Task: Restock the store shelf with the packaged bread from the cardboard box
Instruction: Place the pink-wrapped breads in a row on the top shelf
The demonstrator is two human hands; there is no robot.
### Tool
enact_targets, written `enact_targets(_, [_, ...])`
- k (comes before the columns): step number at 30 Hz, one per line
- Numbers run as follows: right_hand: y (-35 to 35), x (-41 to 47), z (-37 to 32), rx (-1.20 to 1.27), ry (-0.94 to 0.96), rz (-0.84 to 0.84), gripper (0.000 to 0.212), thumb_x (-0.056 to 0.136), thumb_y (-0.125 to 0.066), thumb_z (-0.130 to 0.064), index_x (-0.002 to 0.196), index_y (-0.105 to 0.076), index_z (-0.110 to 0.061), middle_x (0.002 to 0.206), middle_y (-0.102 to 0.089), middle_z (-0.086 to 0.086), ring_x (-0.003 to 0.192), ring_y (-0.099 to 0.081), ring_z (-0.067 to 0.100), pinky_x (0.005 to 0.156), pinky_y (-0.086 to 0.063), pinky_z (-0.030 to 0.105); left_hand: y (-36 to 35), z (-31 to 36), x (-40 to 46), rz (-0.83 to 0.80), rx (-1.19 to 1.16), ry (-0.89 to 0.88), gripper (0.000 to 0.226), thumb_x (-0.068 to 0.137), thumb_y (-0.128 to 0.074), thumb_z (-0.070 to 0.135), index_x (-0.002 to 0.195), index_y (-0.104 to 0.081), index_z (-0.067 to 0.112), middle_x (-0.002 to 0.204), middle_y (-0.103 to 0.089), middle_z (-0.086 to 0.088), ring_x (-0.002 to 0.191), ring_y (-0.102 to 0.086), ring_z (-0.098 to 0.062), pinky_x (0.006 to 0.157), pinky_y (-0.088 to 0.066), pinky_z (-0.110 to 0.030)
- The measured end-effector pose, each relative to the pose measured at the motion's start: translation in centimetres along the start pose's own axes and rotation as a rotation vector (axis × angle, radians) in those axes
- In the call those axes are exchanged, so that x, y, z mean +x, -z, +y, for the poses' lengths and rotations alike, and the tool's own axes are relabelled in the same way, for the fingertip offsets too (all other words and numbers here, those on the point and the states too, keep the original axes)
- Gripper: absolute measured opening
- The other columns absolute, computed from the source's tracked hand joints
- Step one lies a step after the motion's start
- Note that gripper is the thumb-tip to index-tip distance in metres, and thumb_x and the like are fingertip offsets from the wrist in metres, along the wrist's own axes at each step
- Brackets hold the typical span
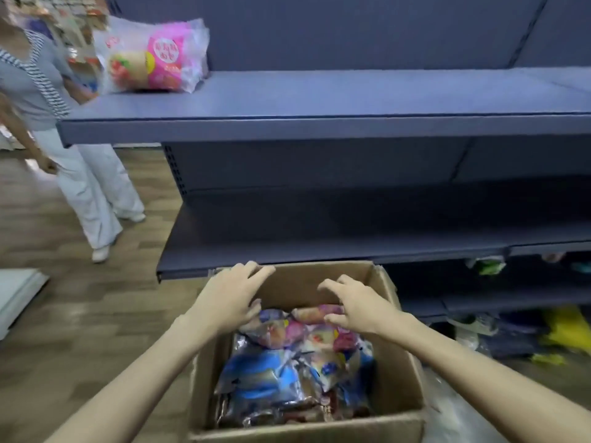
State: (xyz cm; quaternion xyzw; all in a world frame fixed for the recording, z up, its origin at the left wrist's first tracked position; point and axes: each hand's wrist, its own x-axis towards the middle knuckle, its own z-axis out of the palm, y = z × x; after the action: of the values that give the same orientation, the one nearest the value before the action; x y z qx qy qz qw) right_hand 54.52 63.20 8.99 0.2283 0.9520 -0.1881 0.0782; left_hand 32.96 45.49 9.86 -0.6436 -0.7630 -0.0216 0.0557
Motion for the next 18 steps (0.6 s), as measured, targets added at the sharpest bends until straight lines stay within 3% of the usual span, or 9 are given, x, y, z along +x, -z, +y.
enact_targets(6, [-5.4, -2.1, 2.8, 0.104, -0.182, -0.099, 0.065, 0.087, -0.069, -0.038, 0.144, -0.038, -0.025, 0.129, -0.047, 0.007, 0.116, -0.057, 0.030, 0.094, -0.046, 0.035, -4.7, 2.7, 1.0, -0.183, 0.005, -0.019, 0.064, 0.065, -0.077, 0.032, 0.125, -0.057, 0.021, 0.095, -0.060, -0.002, 0.080, -0.061, -0.026, 0.062, -0.048, -0.035])
enact_targets(10, [-6.7, -2.7, 3.7, 0.152, -0.238, -0.126, 0.067, 0.088, -0.070, -0.038, 0.145, -0.037, -0.026, 0.124, -0.047, 0.005, 0.111, -0.058, 0.029, 0.093, -0.048, 0.035, -6.5, 4.2, 1.2, -0.271, -0.015, -0.004, 0.051, 0.076, -0.066, 0.031, 0.124, -0.055, 0.019, 0.101, -0.058, -0.005, 0.091, -0.061, -0.030, 0.069, -0.046, -0.038])
enact_targets(13, [-7.1, -3.1, 4.2, 0.167, -0.277, -0.156, 0.069, 0.088, -0.071, -0.037, 0.146, -0.036, -0.022, 0.129, -0.046, 0.006, 0.115, -0.057, 0.028, 0.097, -0.048, 0.037, -8.1, 6.1, 2.1, -0.342, 0.004, -0.032, 0.047, 0.087, -0.057, 0.032, 0.130, -0.048, 0.016, 0.112, -0.056, -0.007, 0.102, -0.055, -0.030, 0.077, -0.040, -0.038])
enact_targets(18, [-8.1, -3.9, 4.7, 0.235, -0.337, -0.173, 0.071, 0.087, -0.068, -0.033, 0.150, -0.036, -0.021, 0.144, -0.040, 0.007, 0.119, -0.056, 0.028, 0.100, -0.048, 0.036, -12.1, 9.8, 4.6, -0.436, -0.074, -0.041, 0.050, 0.088, -0.058, 0.033, 0.132, -0.048, 0.013, 0.134, -0.051, -0.011, 0.124, -0.047, -0.032, 0.096, -0.041, -0.041])
